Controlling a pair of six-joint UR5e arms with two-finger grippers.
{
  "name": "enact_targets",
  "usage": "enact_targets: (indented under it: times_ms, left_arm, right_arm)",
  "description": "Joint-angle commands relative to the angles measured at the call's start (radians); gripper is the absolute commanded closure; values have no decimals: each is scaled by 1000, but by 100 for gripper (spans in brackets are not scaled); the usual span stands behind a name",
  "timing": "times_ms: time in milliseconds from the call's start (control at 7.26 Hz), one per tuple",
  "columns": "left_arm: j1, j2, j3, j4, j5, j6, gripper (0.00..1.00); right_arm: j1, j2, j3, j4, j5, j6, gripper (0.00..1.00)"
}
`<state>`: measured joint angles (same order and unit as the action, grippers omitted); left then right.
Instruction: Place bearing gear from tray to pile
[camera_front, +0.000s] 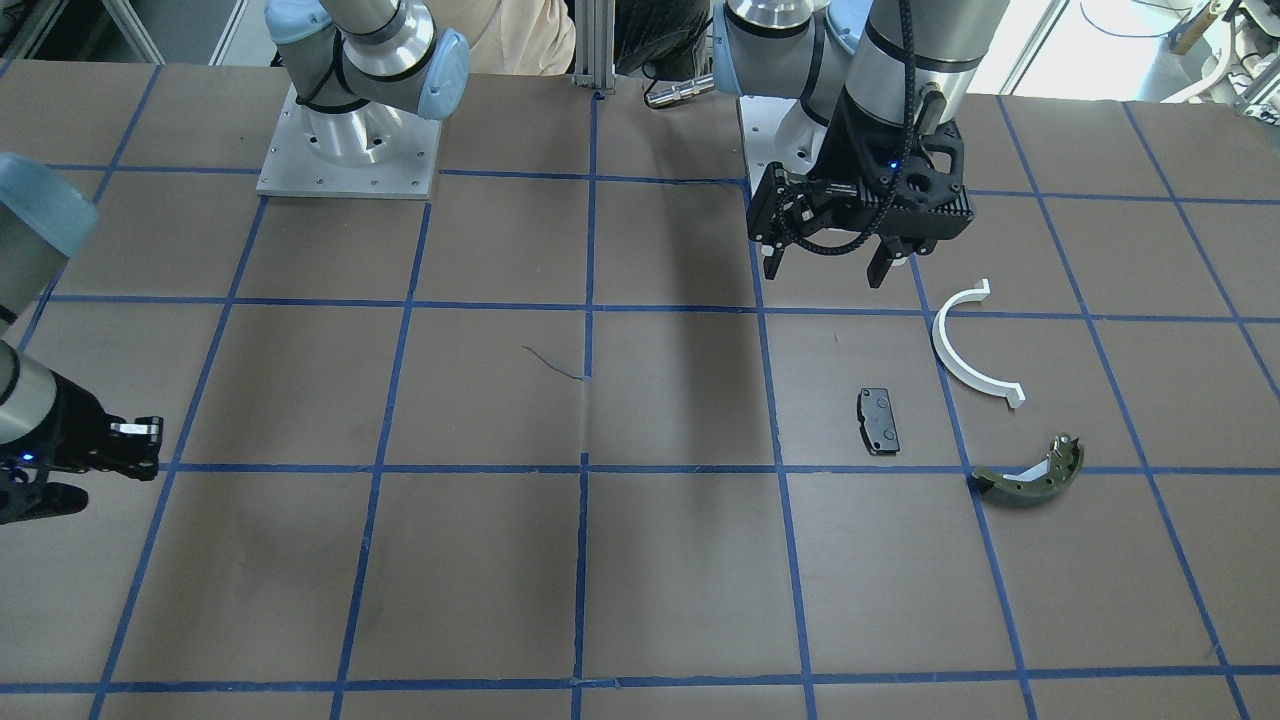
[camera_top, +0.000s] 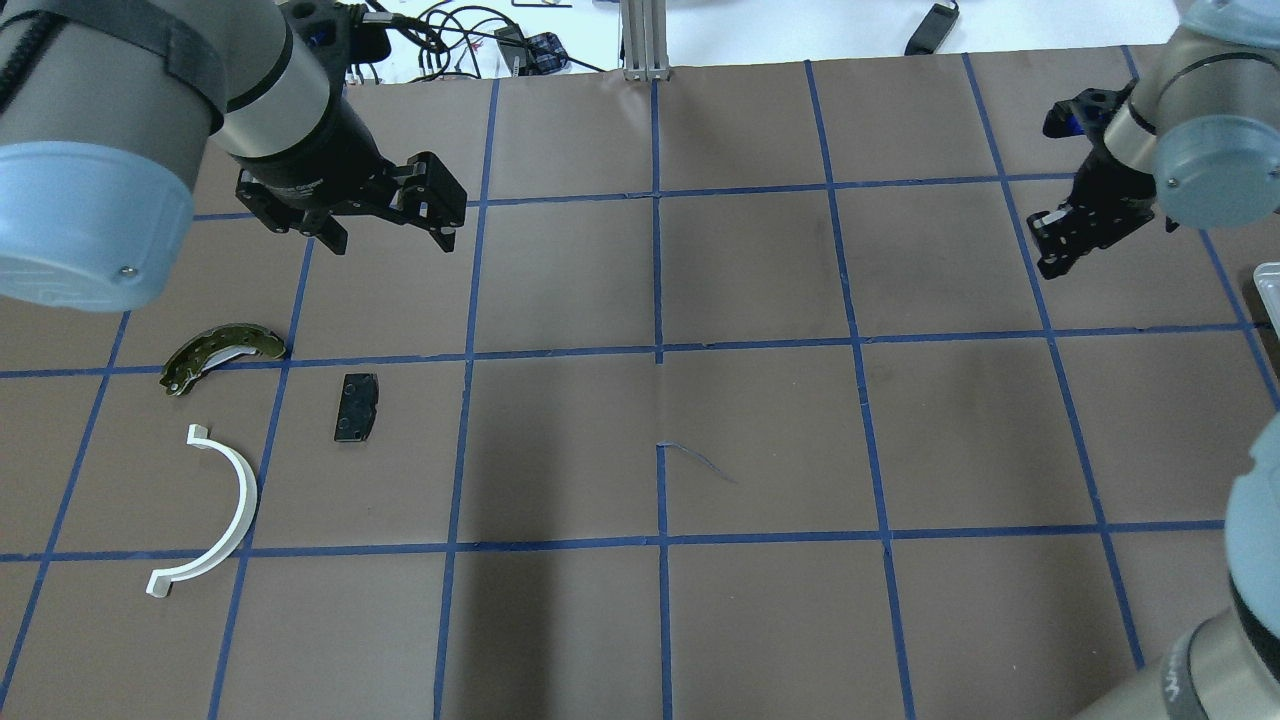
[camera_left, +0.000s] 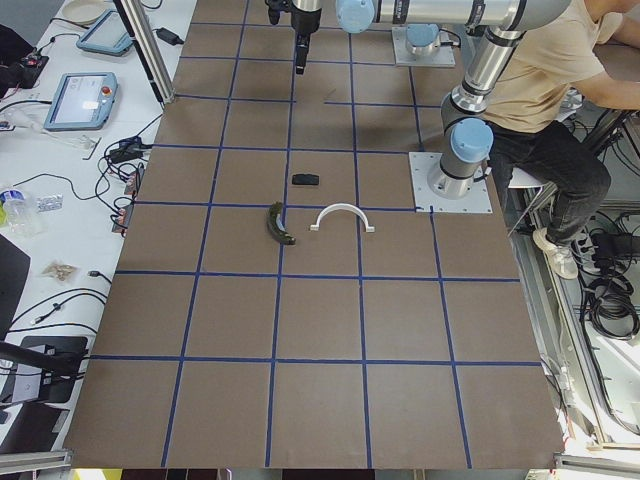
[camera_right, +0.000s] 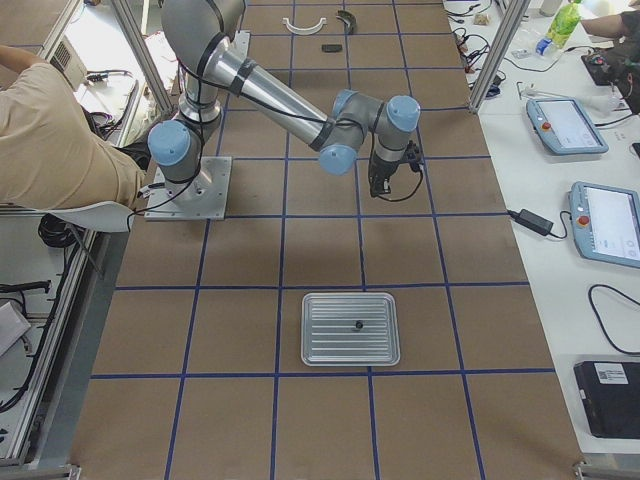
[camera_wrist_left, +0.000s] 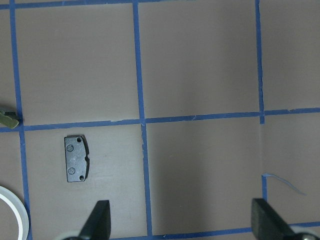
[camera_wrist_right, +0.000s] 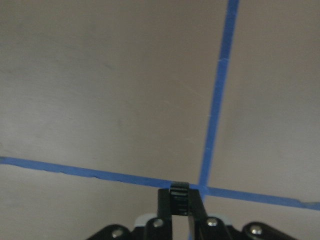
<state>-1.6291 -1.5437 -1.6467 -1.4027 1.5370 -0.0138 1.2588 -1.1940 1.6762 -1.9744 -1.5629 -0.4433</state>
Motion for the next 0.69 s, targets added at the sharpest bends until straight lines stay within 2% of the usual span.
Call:
enact_targets:
  times_ms: [0,276,551]
  left_arm:
    - [0,0,-1,-1,0,0,0]
    - [0,2,-1,-1,0,0,0]
    - [0,1,-1,-1,0,0,0]
  right_arm:
    - [182,-10,26,17,63,234,100]
    - [348,-10,50,-9,99,490,100]
    - [511,13,51,-116,109,711,100]
